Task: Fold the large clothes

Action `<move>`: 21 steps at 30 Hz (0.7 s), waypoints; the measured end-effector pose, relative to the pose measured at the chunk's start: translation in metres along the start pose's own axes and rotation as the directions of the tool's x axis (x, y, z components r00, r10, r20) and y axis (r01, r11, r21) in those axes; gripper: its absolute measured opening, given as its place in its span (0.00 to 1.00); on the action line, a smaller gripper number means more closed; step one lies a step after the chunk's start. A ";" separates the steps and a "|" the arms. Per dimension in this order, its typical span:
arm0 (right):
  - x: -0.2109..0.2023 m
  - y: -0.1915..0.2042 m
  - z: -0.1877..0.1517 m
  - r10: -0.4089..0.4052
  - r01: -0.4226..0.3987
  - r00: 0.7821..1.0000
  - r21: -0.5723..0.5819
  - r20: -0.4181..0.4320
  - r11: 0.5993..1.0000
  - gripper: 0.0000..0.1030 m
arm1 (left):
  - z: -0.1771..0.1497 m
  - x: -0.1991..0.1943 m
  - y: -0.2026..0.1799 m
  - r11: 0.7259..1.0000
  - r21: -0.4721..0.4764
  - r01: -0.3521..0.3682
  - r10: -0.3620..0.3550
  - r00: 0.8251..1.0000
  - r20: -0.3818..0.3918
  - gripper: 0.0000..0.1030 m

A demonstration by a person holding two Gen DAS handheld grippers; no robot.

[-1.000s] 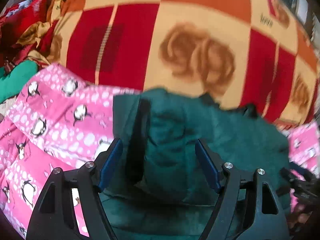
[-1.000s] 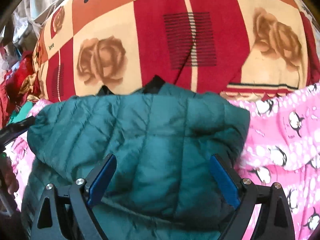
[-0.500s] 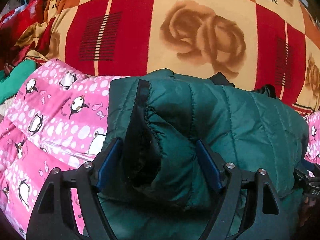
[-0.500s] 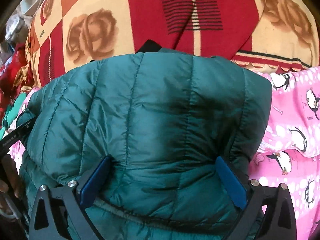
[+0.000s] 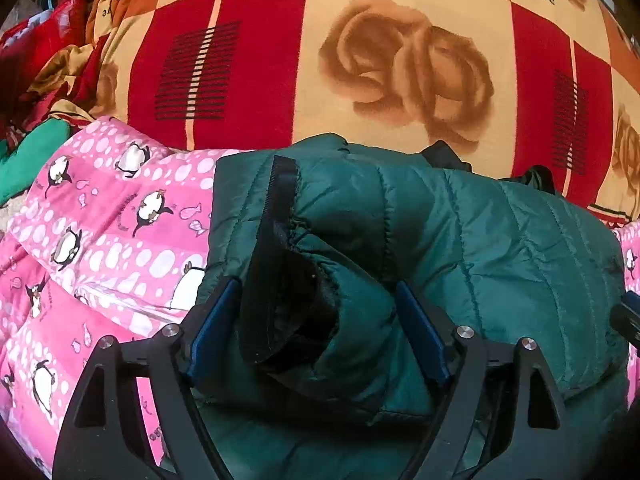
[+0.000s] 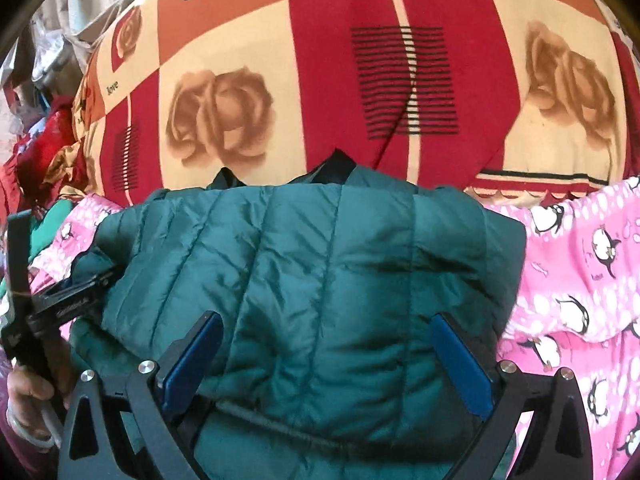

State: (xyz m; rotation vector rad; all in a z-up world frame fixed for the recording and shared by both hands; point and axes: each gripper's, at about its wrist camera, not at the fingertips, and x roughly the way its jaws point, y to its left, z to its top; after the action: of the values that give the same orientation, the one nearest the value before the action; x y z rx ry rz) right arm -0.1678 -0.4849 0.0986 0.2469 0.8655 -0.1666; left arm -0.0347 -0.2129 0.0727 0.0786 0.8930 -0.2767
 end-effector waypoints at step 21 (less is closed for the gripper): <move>-0.041 -0.018 -0.027 0.118 -0.117 0.993 0.135 0.006 0.984 0.99 | -0.015 -0.067 0.034 0.990 -0.072 0.123 -0.125 0.992 -0.022 0.85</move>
State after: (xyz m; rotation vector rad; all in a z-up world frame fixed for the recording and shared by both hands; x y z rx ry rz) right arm -0.2180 -0.4930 0.1108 0.4239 0.8401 -0.1150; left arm -0.0769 -0.1642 0.1137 -0.0387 0.9344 -0.3609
